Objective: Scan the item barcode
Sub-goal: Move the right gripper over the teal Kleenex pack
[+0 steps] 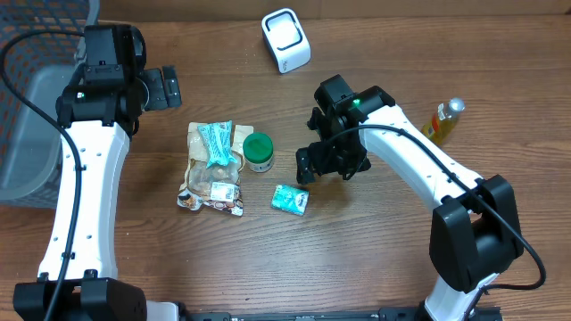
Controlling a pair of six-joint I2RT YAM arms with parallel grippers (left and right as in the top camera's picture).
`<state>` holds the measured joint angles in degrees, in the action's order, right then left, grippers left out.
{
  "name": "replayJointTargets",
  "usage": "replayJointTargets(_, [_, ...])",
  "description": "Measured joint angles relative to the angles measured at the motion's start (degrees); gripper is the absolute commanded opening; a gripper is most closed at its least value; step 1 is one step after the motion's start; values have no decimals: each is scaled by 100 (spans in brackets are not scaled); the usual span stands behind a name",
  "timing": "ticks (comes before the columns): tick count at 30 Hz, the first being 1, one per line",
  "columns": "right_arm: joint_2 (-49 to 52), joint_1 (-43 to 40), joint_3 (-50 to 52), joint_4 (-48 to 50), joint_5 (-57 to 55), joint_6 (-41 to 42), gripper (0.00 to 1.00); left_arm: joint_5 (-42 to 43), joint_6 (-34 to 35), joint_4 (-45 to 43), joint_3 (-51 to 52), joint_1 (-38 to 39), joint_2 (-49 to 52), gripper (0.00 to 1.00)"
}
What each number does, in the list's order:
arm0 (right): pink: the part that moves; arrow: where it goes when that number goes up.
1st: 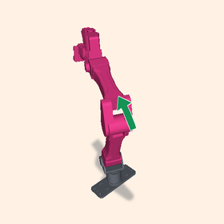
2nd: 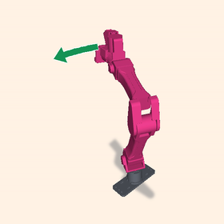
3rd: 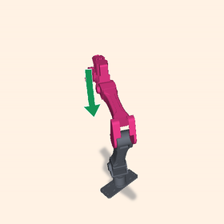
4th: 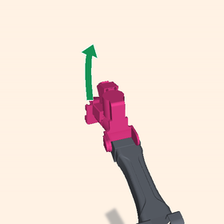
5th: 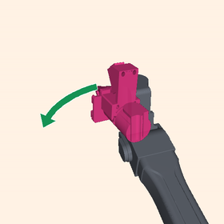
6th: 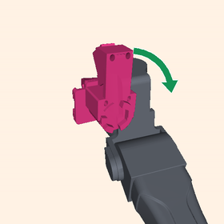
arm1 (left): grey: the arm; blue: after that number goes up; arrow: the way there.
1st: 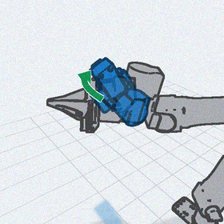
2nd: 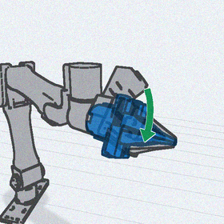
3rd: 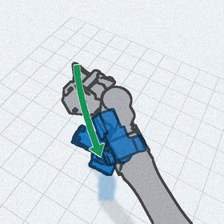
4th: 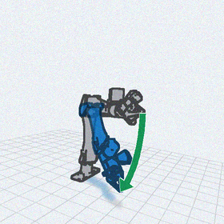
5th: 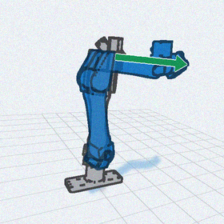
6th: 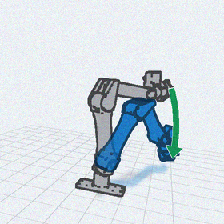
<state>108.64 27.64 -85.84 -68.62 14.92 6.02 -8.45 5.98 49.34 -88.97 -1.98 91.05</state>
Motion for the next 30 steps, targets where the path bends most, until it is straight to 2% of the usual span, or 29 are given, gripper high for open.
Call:
replayJointTargets(3, [0,0,0,0,35,0,99,2,0,0,0,0,0,100])
replayJointTargets(7, [0,0,0,-37,70,-26,64,2,-2,0,0,0,0,100])
replayJointTargets(8, [0,0,0,-63,68,-42,53,0,0,0,0,0,0,99])
replayJointTargets(10, [0,0,0,-140,79,-31,42,0,0,0,0,0,0,99])
replayJointTargets(14, [0,2,2,-286,98,7,40,0,-2,0,0,0,0,100])
replayJointTargets(17, [0,24,2,-310,129,7,44,0,-2,0,0,0,0,99])
replayJointTargets(21, [0,131,2,-330,201,-4,45,2,-2,0,0,0,0,99])
replayJointTargets(30, [0,789,4,-68,236,-87,44,0,0,0,0,0,0,99])
